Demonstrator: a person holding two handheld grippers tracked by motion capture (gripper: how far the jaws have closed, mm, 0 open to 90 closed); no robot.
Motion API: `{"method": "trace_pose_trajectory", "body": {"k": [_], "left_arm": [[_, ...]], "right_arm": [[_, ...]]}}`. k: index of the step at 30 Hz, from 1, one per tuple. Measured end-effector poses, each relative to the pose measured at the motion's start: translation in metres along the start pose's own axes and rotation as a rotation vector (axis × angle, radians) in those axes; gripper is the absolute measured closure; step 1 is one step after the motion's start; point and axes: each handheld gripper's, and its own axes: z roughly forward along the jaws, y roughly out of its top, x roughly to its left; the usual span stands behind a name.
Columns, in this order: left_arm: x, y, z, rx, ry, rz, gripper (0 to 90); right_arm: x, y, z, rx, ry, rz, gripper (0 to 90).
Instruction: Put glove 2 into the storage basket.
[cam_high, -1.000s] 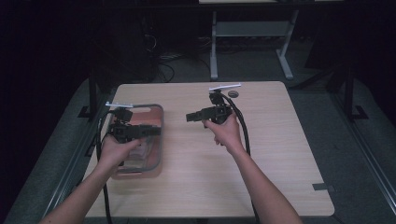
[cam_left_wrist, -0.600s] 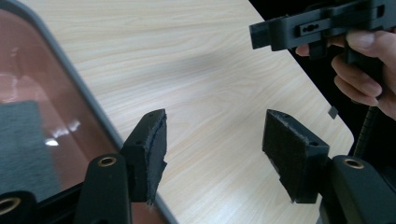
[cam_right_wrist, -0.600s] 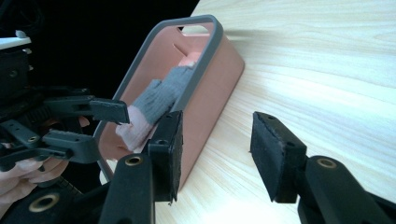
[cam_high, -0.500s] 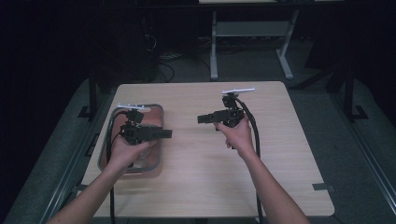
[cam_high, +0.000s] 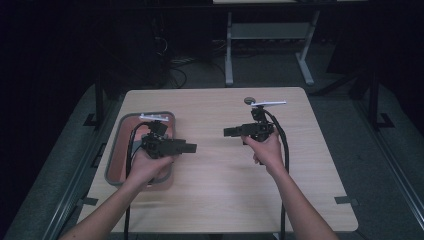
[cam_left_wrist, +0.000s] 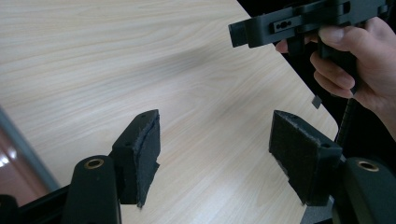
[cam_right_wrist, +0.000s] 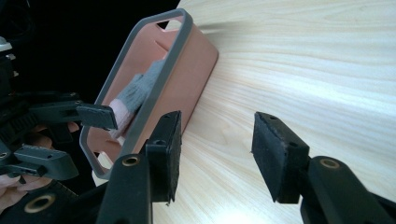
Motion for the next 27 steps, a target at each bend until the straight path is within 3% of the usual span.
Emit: {"method": "trace_pose_trajectory", "body": {"k": [18,27], "left_arm": [[-0.02,-0.012,0.028,0.049,-0.039,0.044,31.9],[-0.029,-0.019,0.042,0.073,-0.061,0.065,31.7]], "right_arm": [[-0.031,-0.029,-0.025,-0.031,-0.014,0.055,48.8],[-0.04,-0.038,-0.036,-0.036,-0.025,0.072,48.0]]}}
